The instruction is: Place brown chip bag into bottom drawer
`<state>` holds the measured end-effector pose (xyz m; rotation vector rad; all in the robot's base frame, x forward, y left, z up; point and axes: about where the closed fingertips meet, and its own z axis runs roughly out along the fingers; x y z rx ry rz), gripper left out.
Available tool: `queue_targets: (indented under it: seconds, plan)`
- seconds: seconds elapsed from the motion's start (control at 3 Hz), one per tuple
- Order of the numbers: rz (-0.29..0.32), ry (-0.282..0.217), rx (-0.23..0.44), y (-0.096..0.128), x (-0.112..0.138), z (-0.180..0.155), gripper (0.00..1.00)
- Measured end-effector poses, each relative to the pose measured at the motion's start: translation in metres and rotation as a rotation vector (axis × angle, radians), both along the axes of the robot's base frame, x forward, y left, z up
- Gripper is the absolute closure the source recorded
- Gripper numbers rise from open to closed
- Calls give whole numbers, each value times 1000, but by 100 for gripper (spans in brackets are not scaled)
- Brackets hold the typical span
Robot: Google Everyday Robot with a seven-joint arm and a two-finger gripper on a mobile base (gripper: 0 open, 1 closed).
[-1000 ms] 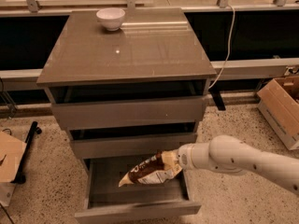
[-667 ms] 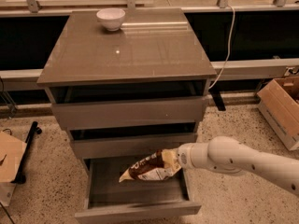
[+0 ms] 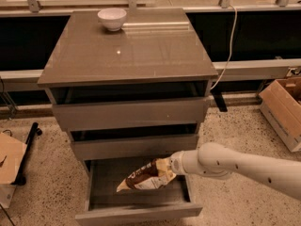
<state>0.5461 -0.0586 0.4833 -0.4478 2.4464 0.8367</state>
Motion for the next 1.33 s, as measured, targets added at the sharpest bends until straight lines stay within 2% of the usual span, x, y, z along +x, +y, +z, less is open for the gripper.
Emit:
queue_targets:
  seconds: [0.33,1.0,1.33]
  plan:
    - [-18,83,62,0,-6,-56,100]
    - [-93,284,175,-25,-34,-187,100]
    - [-96,298,185,-21,-37,-198,82]
